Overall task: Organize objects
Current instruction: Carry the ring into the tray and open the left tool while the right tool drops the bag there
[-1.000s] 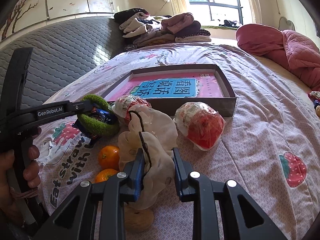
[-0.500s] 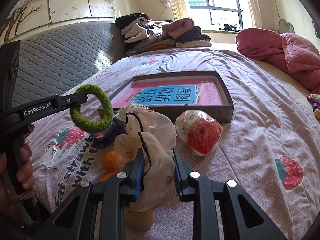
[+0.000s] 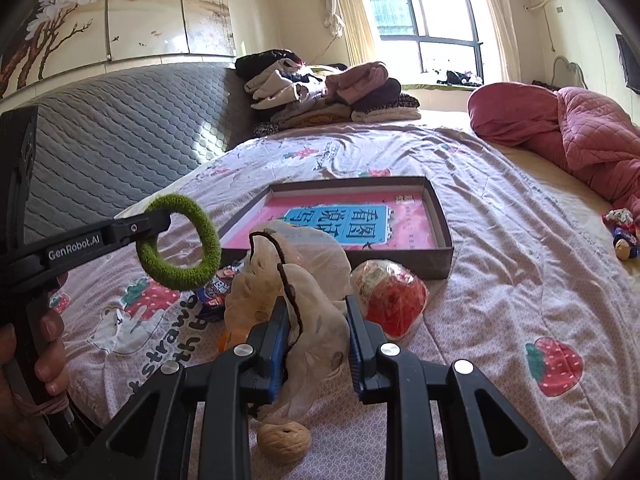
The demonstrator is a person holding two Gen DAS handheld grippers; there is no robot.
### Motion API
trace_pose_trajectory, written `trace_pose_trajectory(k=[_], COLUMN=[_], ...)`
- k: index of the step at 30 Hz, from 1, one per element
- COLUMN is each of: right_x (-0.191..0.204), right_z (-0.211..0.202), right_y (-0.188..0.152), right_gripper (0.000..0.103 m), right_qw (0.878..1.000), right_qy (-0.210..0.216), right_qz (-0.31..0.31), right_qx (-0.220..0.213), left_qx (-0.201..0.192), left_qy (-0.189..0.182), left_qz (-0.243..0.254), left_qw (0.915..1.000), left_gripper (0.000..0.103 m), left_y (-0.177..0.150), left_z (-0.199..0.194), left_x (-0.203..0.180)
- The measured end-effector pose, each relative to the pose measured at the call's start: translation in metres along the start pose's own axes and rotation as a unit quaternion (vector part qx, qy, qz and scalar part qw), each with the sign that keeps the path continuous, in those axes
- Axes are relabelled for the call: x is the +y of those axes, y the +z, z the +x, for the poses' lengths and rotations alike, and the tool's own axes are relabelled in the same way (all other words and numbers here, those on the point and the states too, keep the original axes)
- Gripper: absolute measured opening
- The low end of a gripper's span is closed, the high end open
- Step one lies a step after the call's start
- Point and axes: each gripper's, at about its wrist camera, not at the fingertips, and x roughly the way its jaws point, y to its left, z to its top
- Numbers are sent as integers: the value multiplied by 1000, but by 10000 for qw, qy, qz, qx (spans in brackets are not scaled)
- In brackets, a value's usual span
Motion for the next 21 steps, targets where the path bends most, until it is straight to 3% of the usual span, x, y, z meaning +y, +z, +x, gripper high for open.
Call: trace_pose_trajectory(k=[12, 21], right_x=[-7, -22], right_z=[-6, 10], right_y=[30, 48], right_gripper=[27, 27], right_qw=[9988, 9981], right_qy=[-116, -232], right_qz=[-134, -196], right_qx=[-462, -532], left_qx=[-125, -63], left_qy=[9, 60], left_qz=[35, 98], left_qw=[9999, 9999], left_gripper=[13, 13], left_y=[9, 19], left_z=[2, 26], left_x=[0, 3])
